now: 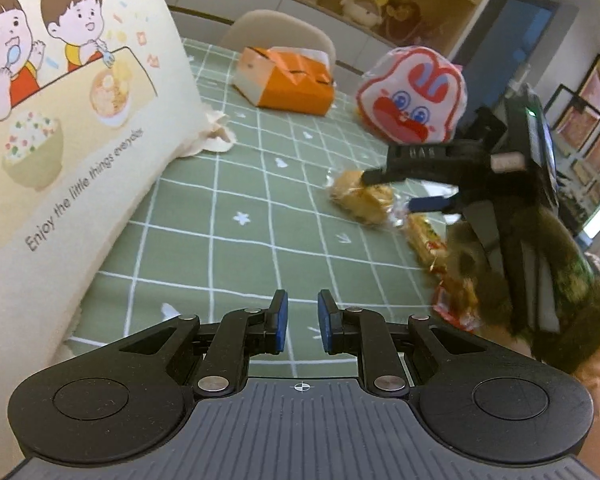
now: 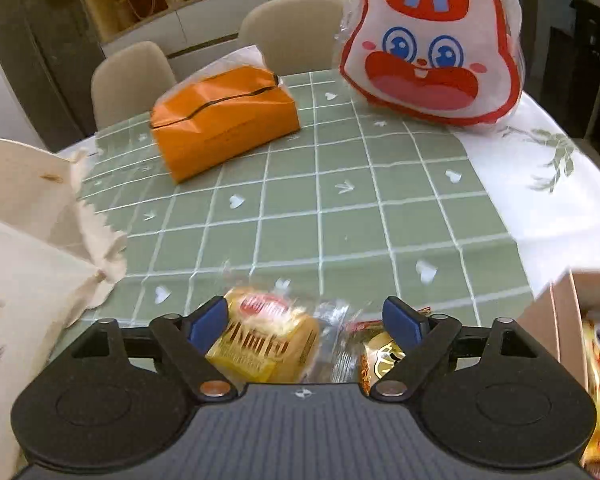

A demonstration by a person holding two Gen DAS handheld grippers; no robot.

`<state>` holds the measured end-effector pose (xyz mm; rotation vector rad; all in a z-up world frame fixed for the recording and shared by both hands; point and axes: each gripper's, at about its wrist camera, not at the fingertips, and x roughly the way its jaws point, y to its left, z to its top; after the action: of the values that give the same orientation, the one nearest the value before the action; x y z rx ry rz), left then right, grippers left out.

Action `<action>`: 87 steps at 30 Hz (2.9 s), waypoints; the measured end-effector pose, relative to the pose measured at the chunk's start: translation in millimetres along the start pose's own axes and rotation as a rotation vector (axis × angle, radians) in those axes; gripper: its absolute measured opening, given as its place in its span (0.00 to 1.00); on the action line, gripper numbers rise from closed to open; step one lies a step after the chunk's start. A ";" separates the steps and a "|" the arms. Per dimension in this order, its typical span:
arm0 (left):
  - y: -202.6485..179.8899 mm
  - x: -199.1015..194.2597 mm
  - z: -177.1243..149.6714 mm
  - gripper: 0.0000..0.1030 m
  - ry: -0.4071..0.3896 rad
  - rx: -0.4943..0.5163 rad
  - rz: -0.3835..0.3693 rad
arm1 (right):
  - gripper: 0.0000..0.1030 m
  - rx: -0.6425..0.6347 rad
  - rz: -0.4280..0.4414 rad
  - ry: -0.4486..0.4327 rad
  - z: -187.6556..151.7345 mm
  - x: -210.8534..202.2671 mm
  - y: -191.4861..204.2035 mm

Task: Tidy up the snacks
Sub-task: 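Reach for and grasp the yellow cracker packet with the left tool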

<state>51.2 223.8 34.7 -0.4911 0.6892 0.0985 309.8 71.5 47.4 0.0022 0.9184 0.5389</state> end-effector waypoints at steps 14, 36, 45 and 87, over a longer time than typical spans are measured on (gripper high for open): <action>3.8 14.0 -6.3 0.19 0.056 -0.038 -0.013 | 0.67 -0.169 0.101 0.112 -105.3 -103.5 4.5; -44.4 15.7 -15.3 0.19 -0.037 0.210 0.133 | 0.40 -0.302 -0.105 -0.143 -148.7 -104.8 -15.7; -69.4 36.4 -12.9 0.19 0.062 0.223 0.045 | 0.30 -0.327 0.118 -0.085 -185.4 -134.8 -8.9; -186.9 163.0 43.0 0.42 0.182 0.393 0.208 | 0.80 -0.235 0.157 -0.143 -204.6 -145.7 -33.8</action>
<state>248.3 67.2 35.3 -0.0500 0.9129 0.1108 99.6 -68.1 23.4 -0.0986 0.7148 0.7809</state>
